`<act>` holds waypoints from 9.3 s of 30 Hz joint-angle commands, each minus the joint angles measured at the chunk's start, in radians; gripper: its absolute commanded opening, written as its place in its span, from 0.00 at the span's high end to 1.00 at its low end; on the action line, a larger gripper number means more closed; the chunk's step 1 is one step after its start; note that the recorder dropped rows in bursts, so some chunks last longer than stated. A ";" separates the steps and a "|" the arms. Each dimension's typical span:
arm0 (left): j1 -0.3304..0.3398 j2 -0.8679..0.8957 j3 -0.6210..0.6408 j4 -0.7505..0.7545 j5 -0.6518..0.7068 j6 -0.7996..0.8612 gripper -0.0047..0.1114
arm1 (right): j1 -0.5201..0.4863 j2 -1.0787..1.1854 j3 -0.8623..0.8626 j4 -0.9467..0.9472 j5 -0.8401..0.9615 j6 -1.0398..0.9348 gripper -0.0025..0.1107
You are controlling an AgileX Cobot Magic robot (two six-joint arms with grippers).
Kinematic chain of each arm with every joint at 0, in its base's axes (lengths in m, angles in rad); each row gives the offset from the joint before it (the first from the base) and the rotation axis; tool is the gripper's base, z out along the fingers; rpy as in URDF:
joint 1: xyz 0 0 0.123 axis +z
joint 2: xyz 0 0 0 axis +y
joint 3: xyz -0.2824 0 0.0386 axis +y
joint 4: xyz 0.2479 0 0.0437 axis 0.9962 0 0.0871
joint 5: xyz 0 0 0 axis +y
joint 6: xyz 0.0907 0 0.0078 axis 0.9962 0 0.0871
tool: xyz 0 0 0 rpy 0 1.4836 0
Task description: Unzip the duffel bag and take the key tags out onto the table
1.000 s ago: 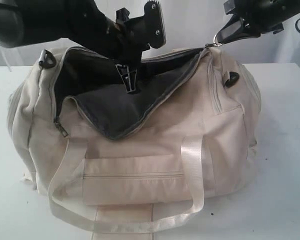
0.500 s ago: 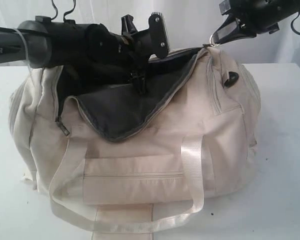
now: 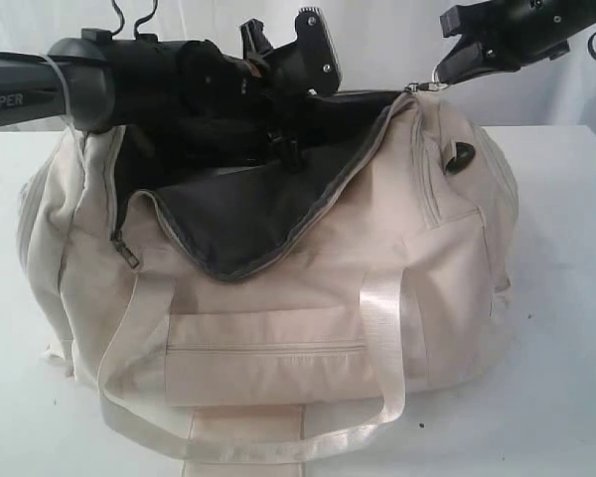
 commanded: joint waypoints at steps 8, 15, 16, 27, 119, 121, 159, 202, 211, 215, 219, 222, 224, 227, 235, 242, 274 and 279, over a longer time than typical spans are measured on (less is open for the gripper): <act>0.046 -0.006 -0.010 -0.019 0.000 -0.094 0.96 | -0.002 0.018 0.050 -0.215 -0.049 0.105 0.98; 0.066 -0.011 -0.010 -0.019 0.005 -0.094 0.96 | -0.002 0.018 0.050 -0.365 -0.041 0.214 0.98; 0.068 -0.011 -0.010 -0.019 0.005 -0.094 0.96 | -0.002 0.018 0.050 -0.367 -0.032 0.216 0.98; 0.091 -0.022 -0.010 -0.032 0.012 -0.094 0.96 | -0.002 0.016 0.050 -0.199 -0.019 0.114 0.98; 0.095 -0.110 -0.009 -0.197 0.370 -0.274 0.96 | -0.003 0.011 0.054 -0.182 0.102 0.071 0.98; 0.097 -0.110 -0.009 -0.186 0.374 -0.284 0.96 | -0.005 0.008 0.054 -0.224 0.075 0.096 0.98; 0.163 -0.156 -0.009 0.018 0.424 -0.472 0.96 | -0.112 0.006 0.054 0.100 0.122 -0.041 0.98; 0.163 -0.160 -0.009 -0.076 0.492 -0.457 0.96 | 0.059 -0.220 0.314 0.058 0.187 -0.030 0.98; 0.163 -0.160 -0.009 -0.076 0.495 -0.457 0.96 | 0.059 -0.251 0.376 0.058 0.174 -0.030 0.98; 0.163 -0.160 -0.009 -0.076 0.491 -0.457 0.96 | 0.059 -0.273 0.400 0.058 0.172 -0.030 0.98; 0.163 -0.160 -0.009 -0.076 0.489 -0.453 0.96 | 0.059 -0.315 0.411 0.058 0.168 -0.030 0.98; 0.163 -0.160 -0.009 -0.076 0.489 -0.453 0.96 | 0.059 -0.333 0.411 0.058 0.165 -0.030 0.98; 0.163 -0.160 -0.009 -0.076 0.489 -0.453 0.96 | 0.059 -0.335 0.411 0.058 0.168 -0.030 0.98; 0.163 -0.160 -0.009 -0.081 0.491 -0.453 0.96 | 0.059 -0.335 0.427 0.058 0.139 -0.030 0.98; 0.163 -0.162 -0.009 -0.119 0.516 -0.435 0.88 | 0.059 -0.331 0.445 0.058 0.073 -0.030 0.98; 0.148 -0.162 -0.009 -0.255 0.640 -0.228 0.65 | 0.059 -0.319 0.445 0.065 -0.024 -0.030 0.98; -0.044 -0.206 -0.011 -0.440 0.393 0.411 0.38 | 0.059 -0.287 0.445 0.106 -0.050 -0.057 0.98; -0.077 -0.149 -0.011 -0.486 0.339 0.564 0.38 | 0.059 -0.287 0.445 0.106 -0.046 -0.058 0.98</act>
